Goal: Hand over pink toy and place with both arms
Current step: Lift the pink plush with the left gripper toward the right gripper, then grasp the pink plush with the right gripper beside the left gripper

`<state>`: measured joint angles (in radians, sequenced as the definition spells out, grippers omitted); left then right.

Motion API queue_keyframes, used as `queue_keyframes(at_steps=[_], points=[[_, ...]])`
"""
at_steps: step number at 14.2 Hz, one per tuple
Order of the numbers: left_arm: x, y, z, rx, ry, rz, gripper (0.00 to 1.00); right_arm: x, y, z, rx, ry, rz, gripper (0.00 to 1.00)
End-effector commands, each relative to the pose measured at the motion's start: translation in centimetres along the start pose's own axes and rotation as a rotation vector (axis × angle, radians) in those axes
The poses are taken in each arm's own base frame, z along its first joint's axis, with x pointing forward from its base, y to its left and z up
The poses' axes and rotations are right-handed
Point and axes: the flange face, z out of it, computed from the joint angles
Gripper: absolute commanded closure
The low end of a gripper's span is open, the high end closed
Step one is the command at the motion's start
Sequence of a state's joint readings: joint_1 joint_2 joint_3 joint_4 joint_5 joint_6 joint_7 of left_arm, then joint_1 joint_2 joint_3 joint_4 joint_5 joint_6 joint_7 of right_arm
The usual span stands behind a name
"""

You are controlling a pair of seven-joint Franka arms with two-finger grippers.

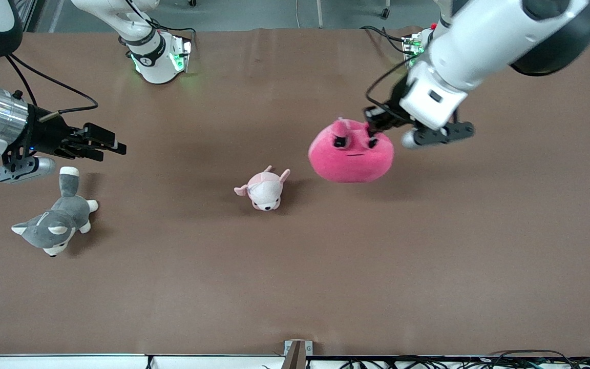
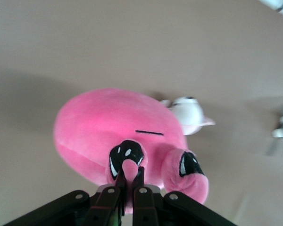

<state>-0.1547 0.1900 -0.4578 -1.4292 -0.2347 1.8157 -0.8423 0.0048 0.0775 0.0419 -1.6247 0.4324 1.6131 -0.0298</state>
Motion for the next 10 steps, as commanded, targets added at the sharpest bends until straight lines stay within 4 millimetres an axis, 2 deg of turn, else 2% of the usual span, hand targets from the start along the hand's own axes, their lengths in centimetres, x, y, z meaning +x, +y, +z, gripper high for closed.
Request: queue_keyframes(at_steps=[1, 3, 5, 7, 9, 10], points=[[-3.0, 5.8, 3.0, -0.128, 0.01, -0.042, 1.0, 0.3, 1.0, 0.1, 0.033, -0.012, 0.022, 0.31], [-5.4, 9.3, 6.3, -0.21, 0.008, -0.079, 1.0, 0.2, 1.1, 0.0, 0.034, -0.019, 0.021, 0.31], [-8.1, 11.8, 9.6, -0.246, -0.022, -0.092, 1.0, 0.3, 0.4, 0.1, 0.034, -0.015, 0.009, 0.31], [-10.3, 13.7, 13.6, -0.268, -0.048, -0.085, 1.0, 0.4, -0.4, 0.5, 0.072, -0.019, 0.008, 0.31], [-12.8, 15.3, 16.0, -0.304, -0.05, -0.064, 1.0, 0.3, -1.0, 0.5, 0.121, -0.027, 0.01, 0.31], [-13.1, 15.4, 17.0, -0.303, -0.056, -0.063, 1.0, 0.2, -1.6, 0.9, 0.122, -0.038, 0.003, 0.32]])
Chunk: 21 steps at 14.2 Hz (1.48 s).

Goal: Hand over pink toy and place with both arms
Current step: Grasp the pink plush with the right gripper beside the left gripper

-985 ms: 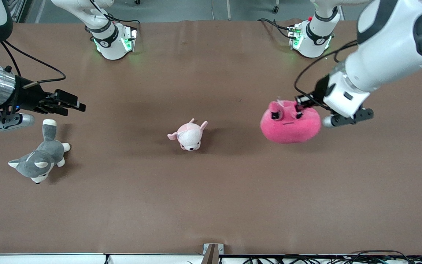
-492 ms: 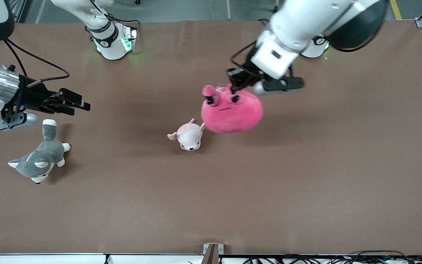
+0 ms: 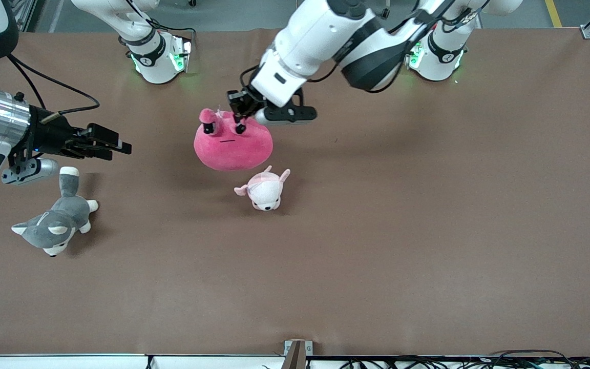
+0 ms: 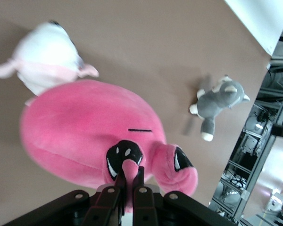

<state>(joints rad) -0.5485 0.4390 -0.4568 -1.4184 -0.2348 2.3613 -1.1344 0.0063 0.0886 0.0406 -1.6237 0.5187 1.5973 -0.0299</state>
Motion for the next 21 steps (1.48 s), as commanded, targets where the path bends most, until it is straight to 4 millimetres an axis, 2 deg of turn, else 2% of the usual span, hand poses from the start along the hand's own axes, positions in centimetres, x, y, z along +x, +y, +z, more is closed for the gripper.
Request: queue_keyframes(at_steps=[1, 3, 7, 11, 17, 20, 21], points=[[0.0, 0.6, 2.0, -0.02, -0.011, -0.013, 1.0, -0.4, -2.4, 1.3, 0.028, -0.048, -0.023, 0.32], [-0.6, 0.7, 2.8, -0.029, -0.012, -0.004, 1.0, -1.3, -3.5, 2.7, 0.018, -0.126, -0.01, 0.33], [-0.7, 0.8, 2.4, -0.032, -0.007, 0.001, 1.0, -2.1, -4.0, 5.7, -0.019, -0.221, -0.025, 0.33], [-1.0, 1.0, 2.1, -0.038, -0.006, 0.004, 1.0, -3.0, -7.0, 7.9, -0.056, -0.258, -0.079, 0.33], [-1.0, 0.9, 2.2, -0.033, -0.006, 0.005, 1.0, -3.6, -7.6, 8.9, -0.074, -0.3, -0.078, 0.33], [-1.1, 0.9, 2.2, -0.033, -0.007, 0.006, 1.0, -4.2, -10.4, 10.9, -0.09, -0.312, -0.112, 0.33], [-1.1, 0.9, 2.2, -0.033, -0.007, 0.006, 1.0, -4.2, -10.4, 11.1, -0.097, -0.312, -0.112, 0.33]])
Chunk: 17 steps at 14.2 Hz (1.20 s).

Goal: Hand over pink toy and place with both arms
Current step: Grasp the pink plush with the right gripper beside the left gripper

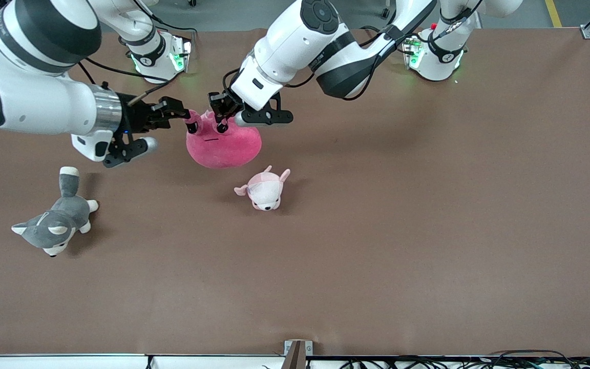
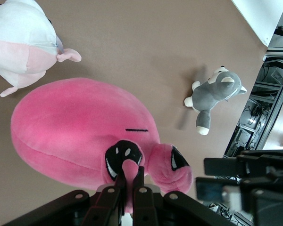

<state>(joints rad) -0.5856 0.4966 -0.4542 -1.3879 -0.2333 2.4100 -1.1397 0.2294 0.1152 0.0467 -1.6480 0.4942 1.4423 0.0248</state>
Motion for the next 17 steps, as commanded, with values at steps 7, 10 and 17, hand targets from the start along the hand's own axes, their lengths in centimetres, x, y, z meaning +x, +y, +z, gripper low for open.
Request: queue_keyframes(at_steps=[7, 10, 17], points=[[-0.38, 0.66, -0.72, -0.012, 0.011, 0.006, 1.0, 0.65, -0.59, 1.69, -0.045, -0.005, 0.013, 0.33], [-0.08, 0.54, -0.76, -0.01, 0.012, 0.003, 1.0, 0.72, -0.69, 1.85, -0.054, -0.005, 0.011, 0.37], [-0.15, 0.41, -0.68, -0.003, 0.01, 0.003, 1.0, 0.87, -0.51, 2.16, -0.049, -0.021, 0.014, 0.81]])
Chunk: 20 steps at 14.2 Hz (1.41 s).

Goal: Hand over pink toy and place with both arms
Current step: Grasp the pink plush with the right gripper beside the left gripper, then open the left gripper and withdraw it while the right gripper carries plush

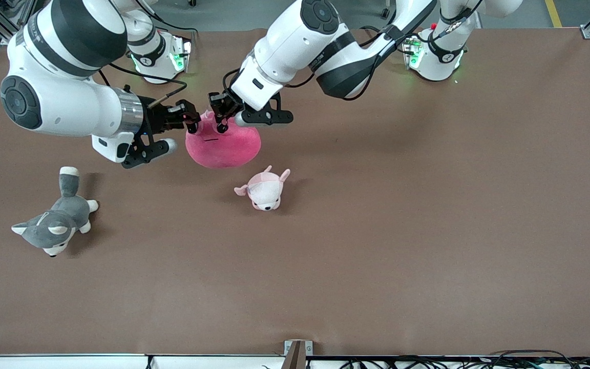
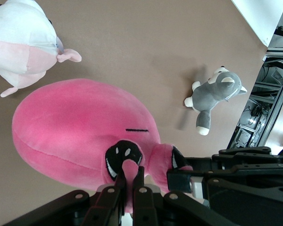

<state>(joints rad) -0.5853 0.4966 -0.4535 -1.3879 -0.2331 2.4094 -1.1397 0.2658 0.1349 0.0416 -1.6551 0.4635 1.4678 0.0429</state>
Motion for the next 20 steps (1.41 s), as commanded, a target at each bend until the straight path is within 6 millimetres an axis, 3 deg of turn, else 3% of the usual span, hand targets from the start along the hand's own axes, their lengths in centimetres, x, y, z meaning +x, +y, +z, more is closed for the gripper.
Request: queue_keyframes(at_steps=[1, 5, 6, 7, 8, 9, 12, 14, 17, 20], points=[[-0.2, 0.4, -0.7, -0.004, 0.009, 0.003, 1.0, 0.0, 0.0, 0.3, -0.004, -0.011, -0.006, 0.96], [-0.3, 0.5, -0.6, -0.003, 0.008, 0.005, 0.98, 0.0, -0.1, 0.1, -0.003, -0.009, -0.011, 1.0], [-0.2, 0.4, -0.7, -0.003, 0.01, 0.009, 0.92, 0.0, -0.1, 0.1, -0.003, -0.009, -0.01, 1.0], [-0.1, 0.5, -0.8, -0.005, 0.011, 0.013, 0.67, 0.0, -0.1, 0.1, -0.003, -0.009, -0.011, 1.0], [-0.2, 0.5, -0.8, -0.002, 0.02, 0.023, 0.27, 0.0, -0.1, 0.1, -0.003, -0.009, -0.011, 1.0], [-0.8, 0.8, -1.2, 0.006, 0.047, 0.063, 0.0, 0.0, 0.0, 0.1, -0.002, -0.008, -0.01, 1.0], [-0.6, 1.0, -2.1, 0.014, 0.089, 0.099, 0.0, -0.1, -0.2, -0.4, -0.004, 0.002, -0.014, 1.0], [-0.5, 1.1, -3.8, 0.033, 0.098, 0.106, 0.0, 0.0, 1.2, -1.7, -0.004, 0.028, 0.004, 1.0], [1.7, 0.8, -8.4, 0.087, 0.159, 0.108, 0.0, 0.0, 6.2, -4.2, 0.017, 0.067, -0.004, 1.0], [3.2, -0.4, -14.3, 0.192, 0.23, 0.105, 0.0, 1.7, 15.1, -4.4, 0.033, 0.071, 0.016, 1.0]])
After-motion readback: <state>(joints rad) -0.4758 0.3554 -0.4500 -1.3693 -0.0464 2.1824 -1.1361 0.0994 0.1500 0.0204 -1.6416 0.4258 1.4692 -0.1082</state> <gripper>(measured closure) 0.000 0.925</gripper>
